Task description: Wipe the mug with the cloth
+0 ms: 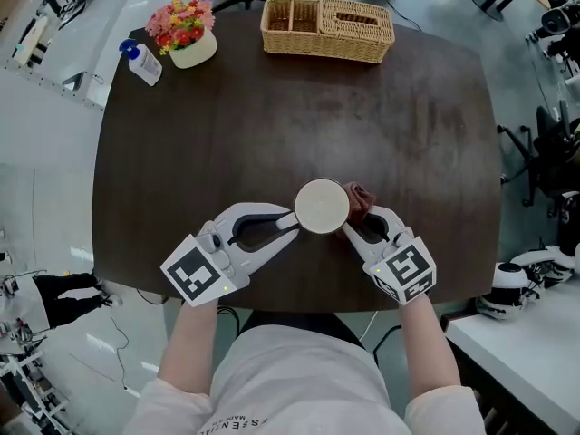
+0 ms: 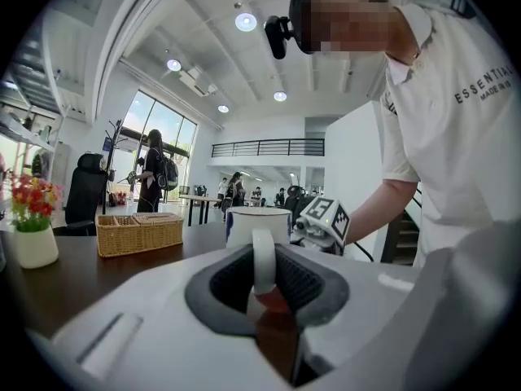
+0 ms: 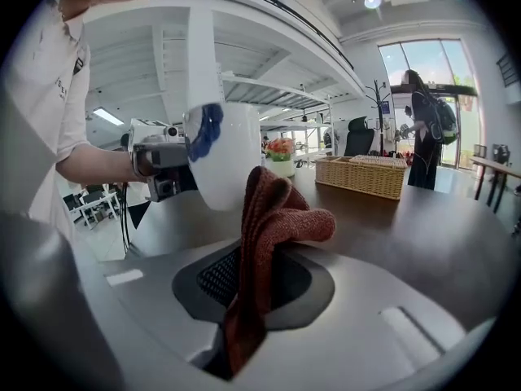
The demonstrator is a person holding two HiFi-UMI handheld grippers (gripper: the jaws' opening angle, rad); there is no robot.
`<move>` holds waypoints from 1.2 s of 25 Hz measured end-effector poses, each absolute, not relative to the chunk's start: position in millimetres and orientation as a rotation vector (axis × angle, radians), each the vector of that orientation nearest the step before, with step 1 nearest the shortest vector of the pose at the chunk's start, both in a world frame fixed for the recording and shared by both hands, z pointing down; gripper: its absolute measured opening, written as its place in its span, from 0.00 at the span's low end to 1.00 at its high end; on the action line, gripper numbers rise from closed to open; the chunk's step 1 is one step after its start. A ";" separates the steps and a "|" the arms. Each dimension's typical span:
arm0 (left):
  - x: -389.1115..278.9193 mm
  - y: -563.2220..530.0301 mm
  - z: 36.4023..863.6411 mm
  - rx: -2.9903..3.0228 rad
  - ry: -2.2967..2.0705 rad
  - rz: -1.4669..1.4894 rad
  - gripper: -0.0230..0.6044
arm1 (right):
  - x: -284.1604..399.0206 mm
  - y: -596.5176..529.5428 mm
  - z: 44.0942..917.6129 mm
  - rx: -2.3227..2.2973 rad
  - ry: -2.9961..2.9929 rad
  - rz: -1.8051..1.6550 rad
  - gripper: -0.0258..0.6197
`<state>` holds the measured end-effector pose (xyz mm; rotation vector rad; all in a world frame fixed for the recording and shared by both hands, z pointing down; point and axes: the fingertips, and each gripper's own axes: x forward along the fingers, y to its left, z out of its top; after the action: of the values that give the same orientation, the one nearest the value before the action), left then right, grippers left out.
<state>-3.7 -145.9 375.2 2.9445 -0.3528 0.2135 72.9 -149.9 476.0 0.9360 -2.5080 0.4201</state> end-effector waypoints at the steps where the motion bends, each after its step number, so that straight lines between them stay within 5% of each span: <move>1: -2.0 -145.1 365.4 2.953 -0.341 0.196 0.14 | 70.3 -150.0 474.0 0.945 -2.513 0.425 0.17; 21: 4.5 -153.1 311.9 2.979 -0.308 0.063 0.14 | 7.5 -137.0 397.3 0.779 -2.808 0.324 0.17; 30: -5.4 -157.3 331.6 2.993 -0.306 0.116 0.14 | 60.9 -139.3 427.2 0.858 -2.624 0.339 0.17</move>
<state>-5.4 -157.3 331.6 2.9926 -0.3057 0.1160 60.9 -139.3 427.2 0.8584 -2.6241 0.3387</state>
